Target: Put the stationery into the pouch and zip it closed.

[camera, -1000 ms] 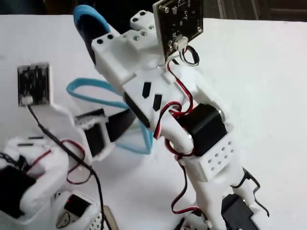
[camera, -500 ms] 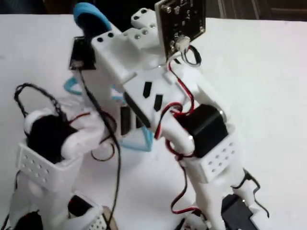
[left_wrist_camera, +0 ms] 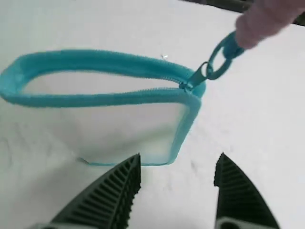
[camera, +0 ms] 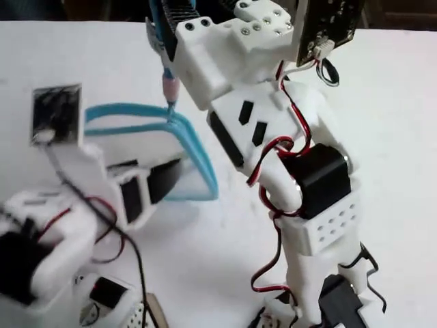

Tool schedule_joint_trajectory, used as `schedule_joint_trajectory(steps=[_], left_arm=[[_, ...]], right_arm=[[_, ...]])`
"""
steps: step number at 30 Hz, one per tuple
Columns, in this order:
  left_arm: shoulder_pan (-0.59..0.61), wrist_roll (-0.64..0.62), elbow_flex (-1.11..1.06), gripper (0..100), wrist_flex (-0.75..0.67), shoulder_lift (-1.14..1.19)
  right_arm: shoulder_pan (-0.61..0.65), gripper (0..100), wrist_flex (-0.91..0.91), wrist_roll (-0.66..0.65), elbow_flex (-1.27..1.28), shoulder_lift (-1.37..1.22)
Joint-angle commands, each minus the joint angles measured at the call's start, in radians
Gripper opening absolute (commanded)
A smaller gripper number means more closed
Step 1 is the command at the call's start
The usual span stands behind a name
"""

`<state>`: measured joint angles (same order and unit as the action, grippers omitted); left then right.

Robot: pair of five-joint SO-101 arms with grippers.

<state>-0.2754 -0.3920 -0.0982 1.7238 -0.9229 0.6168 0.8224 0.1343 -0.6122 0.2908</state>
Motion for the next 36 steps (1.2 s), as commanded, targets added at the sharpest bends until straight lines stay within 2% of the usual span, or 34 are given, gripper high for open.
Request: schedule_joint_trajectory(steps=[1, 4, 9, 14, 20, 24, 29, 33, 36], left_arm=[[0.005, 0.066, -0.049, 24, -0.037, -0.082], [0.074, 0.133, -0.109, 21, -0.063, -0.122], [0.331, 0.192, -0.222, 21, -0.114, -0.145], [0.501, 0.196, -0.423, 21, -0.29, -0.148], [0.463, 0.189, -0.577, 21, -0.496, -0.145], [0.315, 0.184, -0.575, 21, -0.545, -0.143], [0.16, 0.101, -0.552, 21, -0.654, -0.136], [0.154, 0.091, -0.519, 21, -0.7, -0.035], [0.2, 0.048, -0.437, 21, -0.638, 0.071]], right_arm=[[-0.005, 1.6, -0.018, 0.006, -0.052, 0.015], [0.013, 1.6, -0.015, 0.006, -0.11, 0.004], [0.021, 1.6, -0.022, 0.005, -0.172, 0.002], [0.021, 1.6, -0.033, 0.003, -0.178, 0.002], [0.022, 1.6, -0.027, 0.003, -0.169, 0.002], [0.022, 1.6, -0.013, 0.005, -0.167, 0.002], [0.087, 1.6, -0.021, 0.003, -0.167, 0.002], [0.085, 1.6, -0.028, 0.003, -0.167, 0.001], [0.054, 1.6, -0.019, 0.002, -0.163, 0.001]])
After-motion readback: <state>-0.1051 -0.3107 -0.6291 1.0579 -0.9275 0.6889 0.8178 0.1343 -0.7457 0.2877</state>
